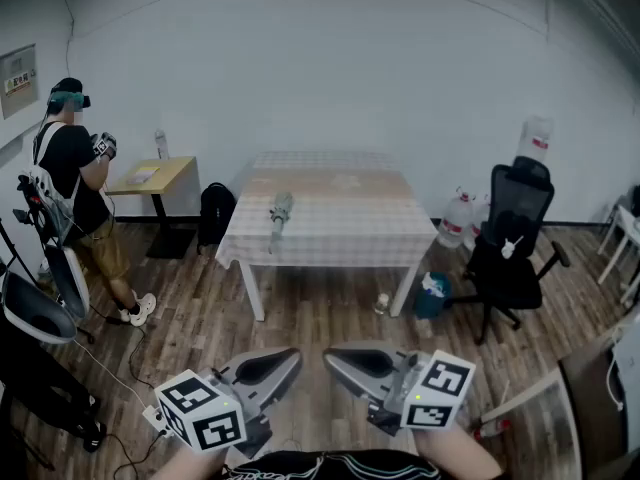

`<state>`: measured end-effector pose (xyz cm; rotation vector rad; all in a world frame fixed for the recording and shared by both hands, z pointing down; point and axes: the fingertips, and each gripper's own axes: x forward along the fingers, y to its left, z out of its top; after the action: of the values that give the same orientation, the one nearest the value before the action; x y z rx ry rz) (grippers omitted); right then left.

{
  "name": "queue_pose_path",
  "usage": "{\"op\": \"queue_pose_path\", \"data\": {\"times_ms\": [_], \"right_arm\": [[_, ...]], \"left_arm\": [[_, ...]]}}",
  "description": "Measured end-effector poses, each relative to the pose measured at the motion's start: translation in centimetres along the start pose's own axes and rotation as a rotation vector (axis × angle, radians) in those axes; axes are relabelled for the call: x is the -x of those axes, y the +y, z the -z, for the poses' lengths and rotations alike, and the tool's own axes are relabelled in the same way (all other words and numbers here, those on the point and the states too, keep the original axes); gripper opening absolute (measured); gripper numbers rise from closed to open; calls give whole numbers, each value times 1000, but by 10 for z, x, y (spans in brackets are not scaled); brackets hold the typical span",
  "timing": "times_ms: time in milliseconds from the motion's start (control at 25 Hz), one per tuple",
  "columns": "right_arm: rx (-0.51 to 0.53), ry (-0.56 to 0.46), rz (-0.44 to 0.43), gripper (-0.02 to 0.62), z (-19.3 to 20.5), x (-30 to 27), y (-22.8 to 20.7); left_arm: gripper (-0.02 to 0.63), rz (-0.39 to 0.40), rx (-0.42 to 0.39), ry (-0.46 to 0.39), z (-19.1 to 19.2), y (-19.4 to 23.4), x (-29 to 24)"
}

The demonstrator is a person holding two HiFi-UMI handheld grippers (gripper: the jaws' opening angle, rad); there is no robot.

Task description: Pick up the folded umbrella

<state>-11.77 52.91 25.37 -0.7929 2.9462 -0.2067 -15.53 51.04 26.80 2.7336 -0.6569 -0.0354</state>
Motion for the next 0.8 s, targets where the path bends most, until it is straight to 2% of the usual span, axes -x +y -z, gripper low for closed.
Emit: {"op": "queue_pose_path", "data": {"times_ms": [280,520,800], "right_arm": [[14,-1,13,9,0,15,11],[16,-9,68,9,-4,32,6],[-5,-32,97,9,-6,45,-2]], "left_arm": [[-5,13,-29,10,5,-19,0],[-5,46,-46,-8,2,-37,-8],[-5,32,-70,-24,-1,-38,-14]]}}
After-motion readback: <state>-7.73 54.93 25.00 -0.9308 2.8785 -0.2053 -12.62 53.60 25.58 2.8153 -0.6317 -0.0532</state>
